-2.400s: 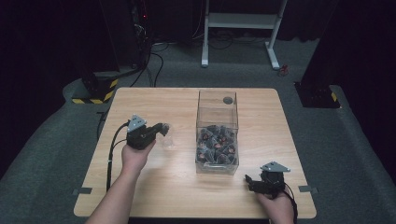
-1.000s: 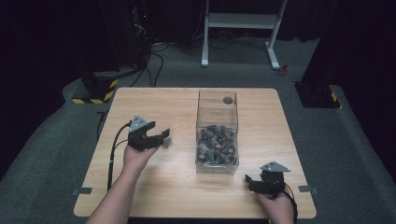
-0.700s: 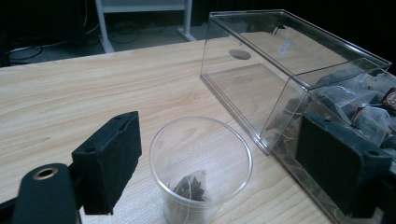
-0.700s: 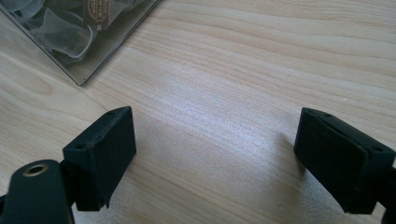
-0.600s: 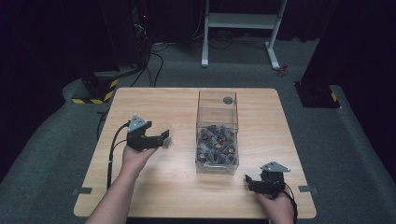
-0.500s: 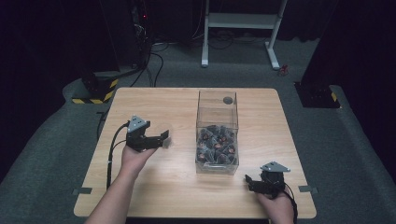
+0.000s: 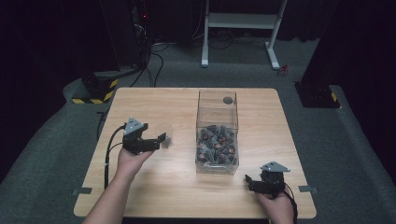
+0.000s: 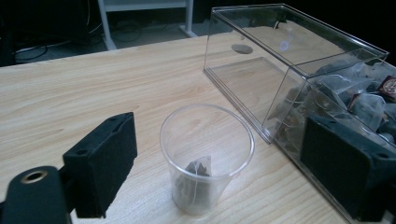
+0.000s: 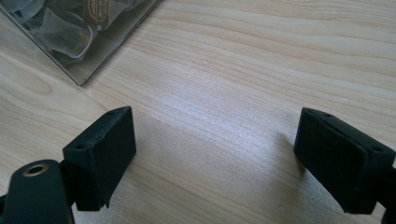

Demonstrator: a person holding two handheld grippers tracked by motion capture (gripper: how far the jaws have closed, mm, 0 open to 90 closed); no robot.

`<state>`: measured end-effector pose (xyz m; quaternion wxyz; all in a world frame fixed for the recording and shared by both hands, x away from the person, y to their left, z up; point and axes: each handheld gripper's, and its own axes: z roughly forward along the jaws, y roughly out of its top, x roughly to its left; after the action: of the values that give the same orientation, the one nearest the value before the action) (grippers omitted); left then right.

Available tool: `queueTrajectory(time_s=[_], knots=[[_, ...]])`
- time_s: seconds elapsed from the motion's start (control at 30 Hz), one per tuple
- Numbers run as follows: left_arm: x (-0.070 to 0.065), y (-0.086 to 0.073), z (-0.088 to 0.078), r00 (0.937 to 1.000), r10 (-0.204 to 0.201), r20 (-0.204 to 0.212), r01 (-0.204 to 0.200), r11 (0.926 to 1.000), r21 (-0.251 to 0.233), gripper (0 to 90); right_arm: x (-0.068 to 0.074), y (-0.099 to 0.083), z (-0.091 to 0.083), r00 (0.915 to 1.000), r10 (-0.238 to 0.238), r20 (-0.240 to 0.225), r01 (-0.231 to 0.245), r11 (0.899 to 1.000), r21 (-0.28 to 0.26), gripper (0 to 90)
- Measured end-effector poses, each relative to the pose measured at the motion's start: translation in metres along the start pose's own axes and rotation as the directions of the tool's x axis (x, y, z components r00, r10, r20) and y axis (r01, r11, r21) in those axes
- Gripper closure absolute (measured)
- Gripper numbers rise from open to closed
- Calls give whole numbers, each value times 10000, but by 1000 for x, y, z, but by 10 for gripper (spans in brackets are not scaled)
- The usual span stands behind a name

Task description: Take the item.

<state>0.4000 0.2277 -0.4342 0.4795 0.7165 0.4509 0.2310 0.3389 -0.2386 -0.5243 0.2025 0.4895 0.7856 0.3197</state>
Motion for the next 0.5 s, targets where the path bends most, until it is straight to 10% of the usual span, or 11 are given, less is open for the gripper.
queueTrajectory(time_s=[0.5], knots=[[7, -19, -21, 9997, -210, -99, 211, 9998, 73, 141, 0, 0, 0, 10000, 2, 1, -2, 10000, -1, 127]])
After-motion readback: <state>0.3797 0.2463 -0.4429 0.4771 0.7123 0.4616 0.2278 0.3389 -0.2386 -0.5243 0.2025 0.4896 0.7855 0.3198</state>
